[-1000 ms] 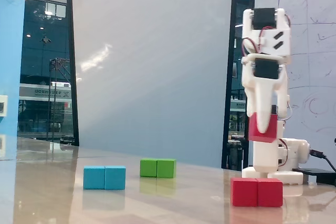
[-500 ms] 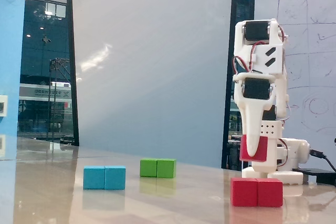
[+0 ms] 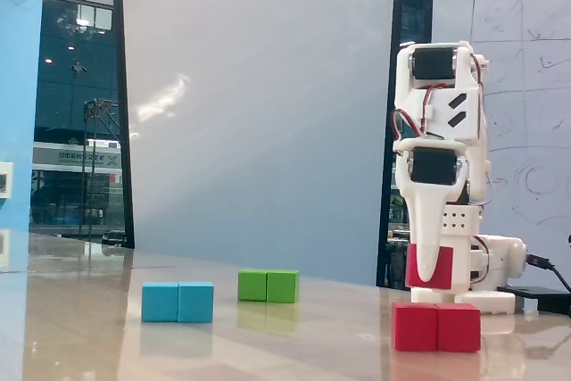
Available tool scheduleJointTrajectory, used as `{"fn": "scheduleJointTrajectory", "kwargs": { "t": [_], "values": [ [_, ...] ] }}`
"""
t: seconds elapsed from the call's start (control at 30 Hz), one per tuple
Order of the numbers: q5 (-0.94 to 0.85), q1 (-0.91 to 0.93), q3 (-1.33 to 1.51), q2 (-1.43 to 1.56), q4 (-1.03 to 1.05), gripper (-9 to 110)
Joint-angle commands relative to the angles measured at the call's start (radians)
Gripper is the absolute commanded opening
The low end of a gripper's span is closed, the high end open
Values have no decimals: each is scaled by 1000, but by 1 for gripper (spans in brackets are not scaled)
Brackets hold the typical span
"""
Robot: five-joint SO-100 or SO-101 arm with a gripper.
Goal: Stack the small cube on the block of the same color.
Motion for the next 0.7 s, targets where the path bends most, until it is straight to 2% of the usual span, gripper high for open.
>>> {"fn": "scheduleJointTrajectory", "kwargs": {
  "t": [0.0, 0.67],
  "values": [
    [-2, -3, -101, 3, -21, 11],
    [-3, -8, -74, -12, -25, 11]
  ]
}}
